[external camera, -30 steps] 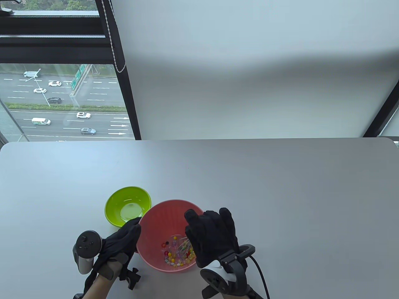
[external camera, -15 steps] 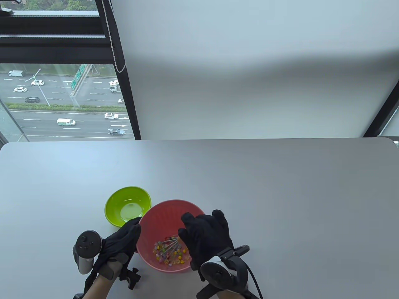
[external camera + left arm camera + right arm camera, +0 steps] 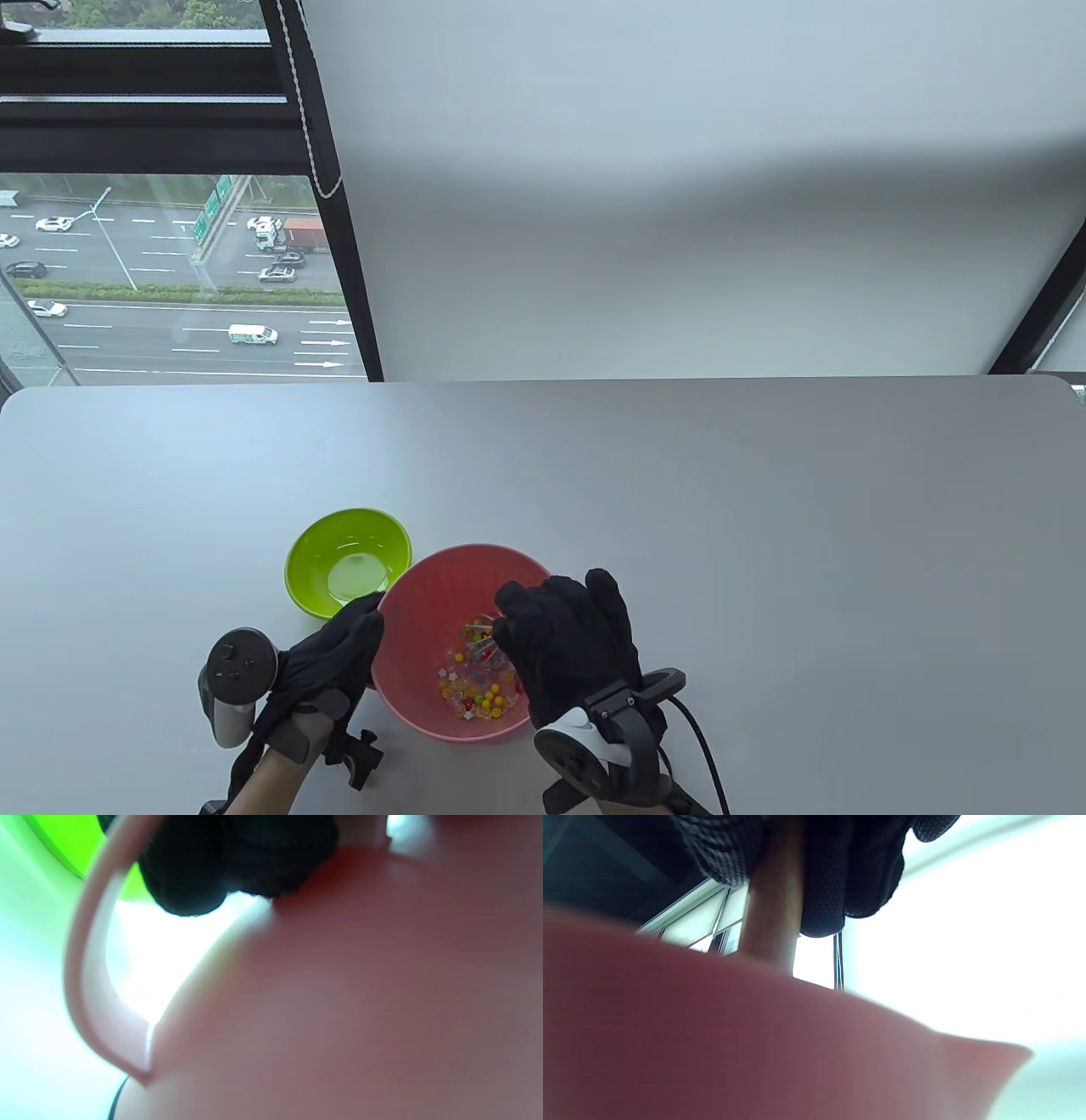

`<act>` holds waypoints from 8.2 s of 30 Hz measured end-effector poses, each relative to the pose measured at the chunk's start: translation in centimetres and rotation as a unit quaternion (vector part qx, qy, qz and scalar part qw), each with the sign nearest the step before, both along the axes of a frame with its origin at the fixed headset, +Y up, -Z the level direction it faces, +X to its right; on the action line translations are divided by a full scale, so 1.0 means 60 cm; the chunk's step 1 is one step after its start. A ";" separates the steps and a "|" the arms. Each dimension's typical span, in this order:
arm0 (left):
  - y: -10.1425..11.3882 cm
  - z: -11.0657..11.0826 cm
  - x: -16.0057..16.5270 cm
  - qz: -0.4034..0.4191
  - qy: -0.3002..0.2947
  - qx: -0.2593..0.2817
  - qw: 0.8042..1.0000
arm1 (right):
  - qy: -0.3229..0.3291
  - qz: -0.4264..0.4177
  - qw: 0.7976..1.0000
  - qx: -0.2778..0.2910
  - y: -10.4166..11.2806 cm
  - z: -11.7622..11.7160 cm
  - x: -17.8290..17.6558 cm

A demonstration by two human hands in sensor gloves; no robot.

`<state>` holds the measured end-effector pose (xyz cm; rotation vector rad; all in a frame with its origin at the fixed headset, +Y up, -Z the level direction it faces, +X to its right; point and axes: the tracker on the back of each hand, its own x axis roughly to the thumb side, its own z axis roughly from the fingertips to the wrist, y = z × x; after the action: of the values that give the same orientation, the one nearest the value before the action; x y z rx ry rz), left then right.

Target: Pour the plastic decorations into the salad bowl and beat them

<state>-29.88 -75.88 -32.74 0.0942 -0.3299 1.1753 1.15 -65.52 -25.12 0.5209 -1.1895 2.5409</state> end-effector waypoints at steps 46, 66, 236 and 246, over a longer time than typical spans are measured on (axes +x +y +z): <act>0.000 0.000 0.000 0.000 0.000 0.000 1.000 | -0.004 -0.006 1.000 -0.005 0.003 -0.003 0.010; 0.000 0.000 0.000 -0.001 0.001 0.001 1.000 | 0.040 -0.067 0.996 -0.053 -0.006 -0.010 0.012; 0.014 0.006 -0.002 -0.067 0.019 0.039 0.997 | -0.225 -0.092 0.954 -0.177 -0.106 -0.110 0.170; 0.014 0.006 -0.003 -0.073 0.022 0.041 0.996 | -0.229 0.050 0.833 -0.502 -0.150 -0.157 0.155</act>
<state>-30.07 -75.04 -32.39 0.1654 -0.3399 1.0136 10.47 -74.54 -34.52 -0.3089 0.2244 2.9739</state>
